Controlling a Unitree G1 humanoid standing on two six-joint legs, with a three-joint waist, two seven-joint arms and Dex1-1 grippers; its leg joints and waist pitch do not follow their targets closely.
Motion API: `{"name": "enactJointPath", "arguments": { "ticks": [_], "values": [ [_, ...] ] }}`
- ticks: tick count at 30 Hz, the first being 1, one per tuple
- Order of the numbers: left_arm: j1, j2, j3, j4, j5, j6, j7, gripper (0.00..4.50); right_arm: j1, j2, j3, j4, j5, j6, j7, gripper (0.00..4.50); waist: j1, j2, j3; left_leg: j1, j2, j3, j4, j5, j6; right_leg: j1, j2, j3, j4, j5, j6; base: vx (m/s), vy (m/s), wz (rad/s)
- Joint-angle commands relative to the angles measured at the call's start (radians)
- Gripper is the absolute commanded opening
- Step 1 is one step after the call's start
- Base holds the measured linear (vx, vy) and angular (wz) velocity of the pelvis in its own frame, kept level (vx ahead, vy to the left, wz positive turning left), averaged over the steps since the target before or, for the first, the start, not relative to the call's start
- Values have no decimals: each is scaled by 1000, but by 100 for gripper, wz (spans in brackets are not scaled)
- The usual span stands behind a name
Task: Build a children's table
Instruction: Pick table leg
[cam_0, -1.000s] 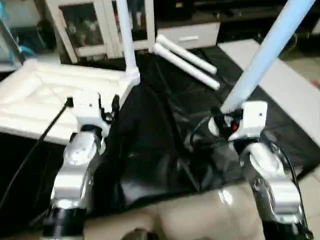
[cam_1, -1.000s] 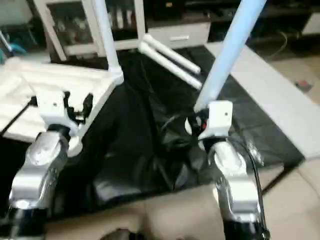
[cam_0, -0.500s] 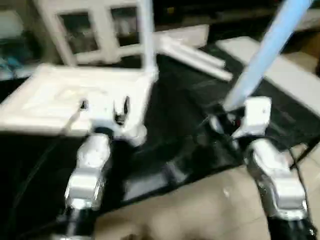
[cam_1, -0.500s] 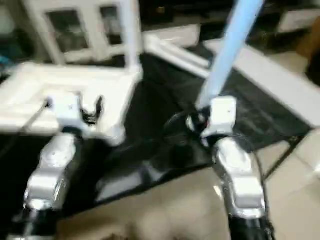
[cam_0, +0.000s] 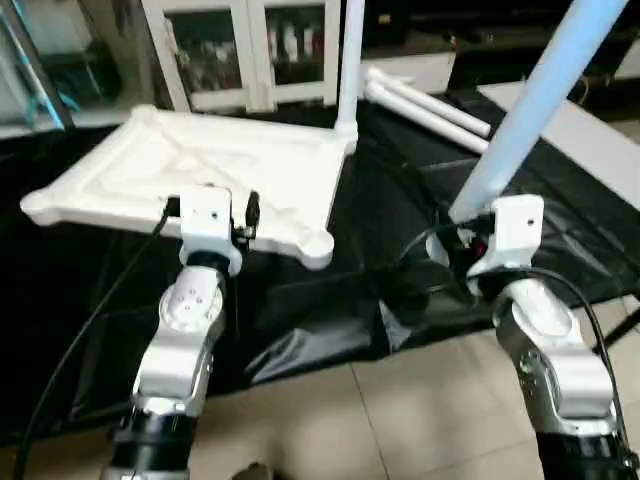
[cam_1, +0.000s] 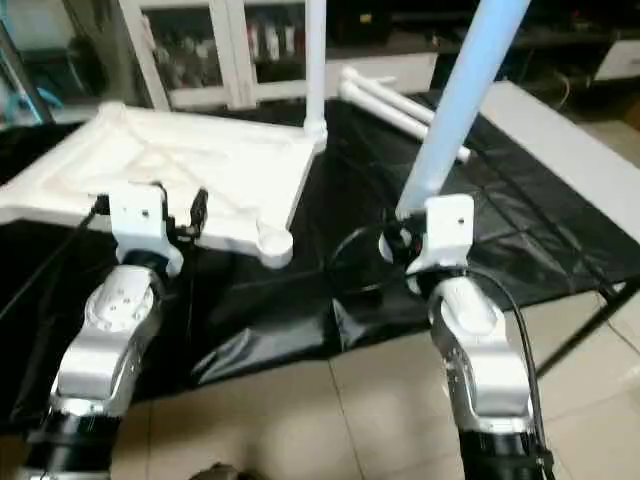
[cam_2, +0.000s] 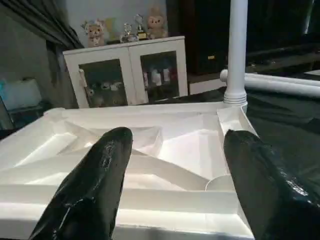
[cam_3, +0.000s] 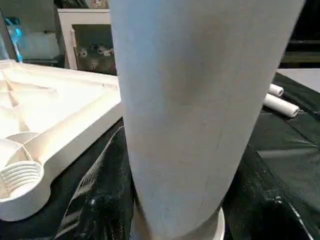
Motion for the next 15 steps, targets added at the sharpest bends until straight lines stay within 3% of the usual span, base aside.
{"name": "enactJointPath", "arguments": {
  "ticks": [1, 2, 3, 4, 5, 6, 7, 8, 9, 10, 11, 12, 13, 14, 15],
  "values": [
    [-21, -3, 5, -12, -10, 2, -10, 335, -9, -1, -2, -2, -2, 4, -1, 188, -14, 9, -41, 63, 76, -48, -106, -639, -88, 19, -61, 41, -126, -399, -89, 0, 54, -4],
    [-24, -5, 3, -10, -13, -1, -14, 335, -7, -4, -1, -4, -6, 3, -4, 188, -17, 10, -37, 77, 75, -47, -107, -697, -87, 16, -57, 37, -134, -424, -88, 0, 54, -4],
    [-28, -7, 1, -9, -15, -1, -17, 335, -6, -6, -2, -5, -6, 4, -5, 188, -30, 10, -24, 105, 68, -45, -107, -799, -86, 15, -47, 20, -156, -508, -76, 15, 57, -1],
    [-33, -10, -1, -5, -14, -3, -19, 335, -5, -8, -2, -5, -8, 4, -4, 188, -33, 13, -20, 119, 67, -45, -109, -838, -85, 18, -43, 13, -163, -537, -69, 45, 60, -9],
    [-37, -11, -2, -3, -14, -5, -20, 335, -4, -12, -2, -6, -13, 3, -7, 188, -47, 19, -17, 125, 65, -49, -118, -856, -80, 39, -38, 4, -169, -521, -59, 45, 60, -9],
    [-39, -12, -2, 0, -15, -6, -21, 335, -4, -14, -3, -7, -18, 2, -8, 188, -52, 19, -17, 121, 66, -52, -125, -849, -73, 51, -36, 1, -167, -492, -54, 64, 63, -16],
    [-41, -14, -2, 2, -16, -7, -22, 335, -3, -12, -9, -7, -12, 4, -6, 188, -66, 27, -17, 122, 66, -57, -141, -850, -70, 69, -37, 0, -163, -432, -52, 80, 52, -14],
    [-42, -14, -3, 2, -17, -7, -22, 335, -2, -10, -13, -7, -6, 5, -4, 188, -70, 26, -17, 124, 64, -55, -141, -843, -66, 70, -40, 2, -166, -425, -58, 80, 52, -14],
    [-44, -15, -3, 5, -17, -7, -25, 335, -1, -11, -17, -9, -6, 4, -4, 188, -51, 17, -24, -13, 4, -49, -129, -632, 34, 187, -99, -8, -194, -519, -9, 92, 51, 17],
    [-47, -15, -3, 8, -17, -7, -28, 335, -1, -13, -20, -11, -9, 1, -6, 188, -55, -7, -32, -20, 6, -35, -54, -412, 126, 196, -178, -7, -243, -655, 0, 110, 68, 44],
    [-48, -15, -3, 10, -18, -7, -31, 335, -1, -15, -20, -12, -11, 1, -7, 188, -58, -6, -33, -27, 13, -33, -28, -332, 147, 205, -198, -16, -257, -688, -10, 110, 68, 44],
    [-50, -15, -4, 11, -19, -7, -32, 335, -1, -15, -21, -13, -11, 2, -7, 188, -62, 1, -34, -36, 18, -33, -19, -275, 159, 213, -200, -32, -262, -683, -20, 133, 72, 42],
    [-51, -15, -5, 13, -20, -6, -34, 335, -1, -17, -21, -14, -12, 1, -7, 188, -75, 29, -44, -22, 11, -48, -63, -179, 208, 223, -108, -102, -233, -473, -39, 186, 79, 50],
    [-51, -15, -5, 13, -21, -6, -35, 335, -1, -17, -21, -14, -13, 1, -7, 188, -90, 38, -45, 17, 2, -78, -82, -170, 250, 201, -48, -119, -203, -385, -40, 186, 79, 50],
    [-51, -17, -7, 14, -22, -5, -37, 335, 0, -19, -21, -15, -13, 0, -8, 188, -151, 65, -67, 200, 15, -212, -92, -74, 445, 72, 62, -120, -63, -264, -13, 261, 63, 65]
  ]
}}
